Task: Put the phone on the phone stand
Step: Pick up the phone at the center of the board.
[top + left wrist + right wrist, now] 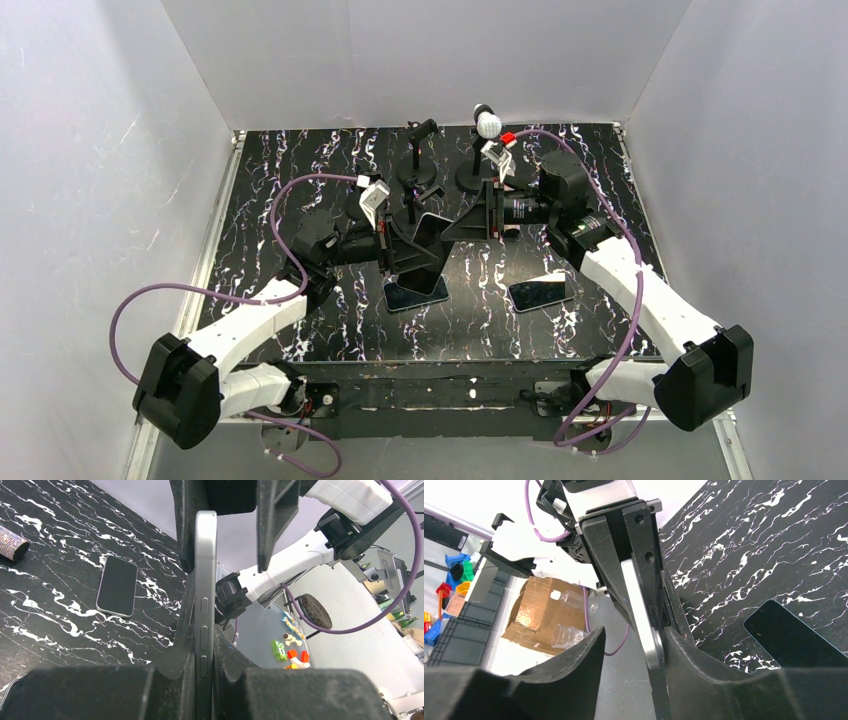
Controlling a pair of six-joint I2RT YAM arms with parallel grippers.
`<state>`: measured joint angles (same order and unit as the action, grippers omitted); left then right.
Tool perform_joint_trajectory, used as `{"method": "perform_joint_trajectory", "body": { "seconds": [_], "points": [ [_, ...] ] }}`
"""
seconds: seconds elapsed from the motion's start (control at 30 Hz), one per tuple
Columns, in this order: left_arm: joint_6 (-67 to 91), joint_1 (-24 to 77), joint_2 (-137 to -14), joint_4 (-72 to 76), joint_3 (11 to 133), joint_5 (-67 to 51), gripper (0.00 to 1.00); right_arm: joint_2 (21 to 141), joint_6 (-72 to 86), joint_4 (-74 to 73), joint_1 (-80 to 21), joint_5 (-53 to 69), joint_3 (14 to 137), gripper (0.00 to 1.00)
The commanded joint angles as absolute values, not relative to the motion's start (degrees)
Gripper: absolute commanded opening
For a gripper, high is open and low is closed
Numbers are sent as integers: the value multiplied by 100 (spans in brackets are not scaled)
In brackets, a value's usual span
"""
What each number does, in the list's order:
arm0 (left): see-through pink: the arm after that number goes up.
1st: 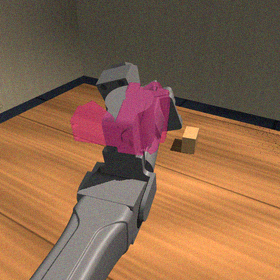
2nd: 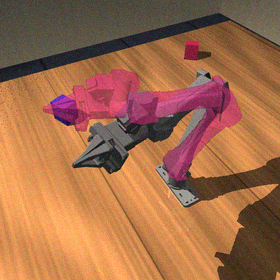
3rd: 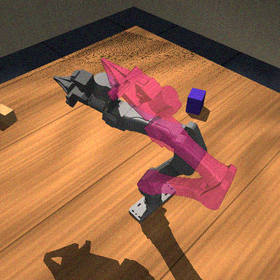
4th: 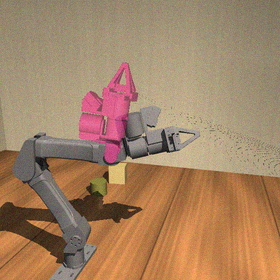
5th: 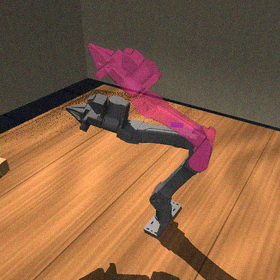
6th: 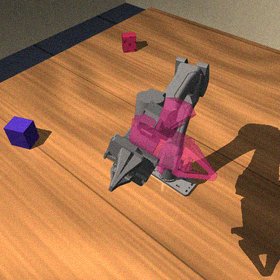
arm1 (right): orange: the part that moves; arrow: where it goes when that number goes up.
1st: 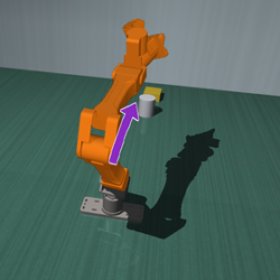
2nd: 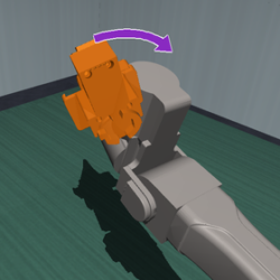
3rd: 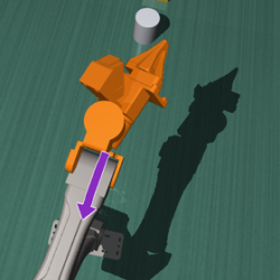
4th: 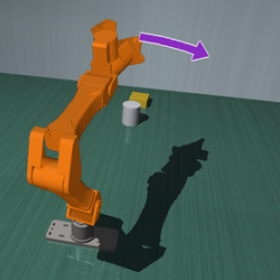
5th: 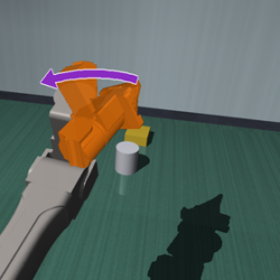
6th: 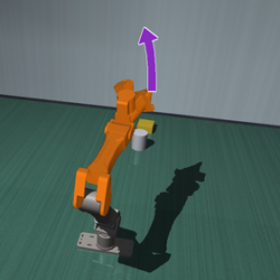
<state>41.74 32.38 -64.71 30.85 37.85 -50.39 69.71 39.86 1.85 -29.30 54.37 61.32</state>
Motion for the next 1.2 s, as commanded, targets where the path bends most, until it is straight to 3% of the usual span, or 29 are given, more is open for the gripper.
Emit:
{"method": "perform_joint_trajectory", "body": {
  "seconds": [0.0, 0.23, 0.33, 0.43, 0.53, 0.6, 0.67, 0.7, 0.77, 0.8, 0.83, 0.87, 0.97, 1.17],
  "points": [
    [4240, 3234, -6424, 3465, 3810, -5023, 0, 6970, 4177, 783, -2983, 5670, 6170, 48],
    [4313, 3237, -6480, 3660, 3758, -4919, 0, 7100, 4243, 853, -3091, 5765, 6227, 47],
    [4356, 3234, -6529, 3747, 3725, -4889, 0, 7056, 4339, 967, -3111, 5683, 6155, 30],
    [4437, 3234, -6564, 3869, 3652, -4880, 0, 7002, 4384, 1036, -3115, 5583, 6088, 21],
    [4420, 3234, -6566, 3863, 3610, -4872, 0, 6988, 4396, 1047, -3119, 5558, 6082, 2],
    [4376, 3235, -6546, 3854, 3573, -4834, 0, 6979, 4350, 1046, -3120, 5504, 6066, 1],
    [4337, 3234, -6496, 3826, 3508, -4720, 8, 6974, 4309, 1042, -3120, 5462, 6060, 1],
    [4314, 3234, -6463, 3824, 3474, -4667, 18, 6976, 4250, 977, -3120, 5427, 6075, 1],
    [4218, 3232, -6367, 3747, 3423, -4595, 42, 6948, 4028, 715, -3120, 5286, 6126, 1],
    [4152, 3234, -6291, 3604, 3415, -4484, 63, 6927, 3888, 534, -3116, 5182, 6141, 1],
    [4066, 3234, -6205, 3435, 3410, -4361, 78, 6877, 3780, 382, -3107, 5048, 6154, 1],
    [3988, 3232, -6101, 3270, 3398, -4219, 86, 6830, 3640, 176, -3103, 4878, 6186, 1],
    [3679, 3234, -5794, 2651, 3401, -3838, 98, 6628, 3224, -524, -3045, 4414, 6229, 1],
    [2811, 3244, -5515, 1151, 3591, -3438, 98, 6066, 3124, -845, -2486, 3975, 5660, 1]
  ]
}}
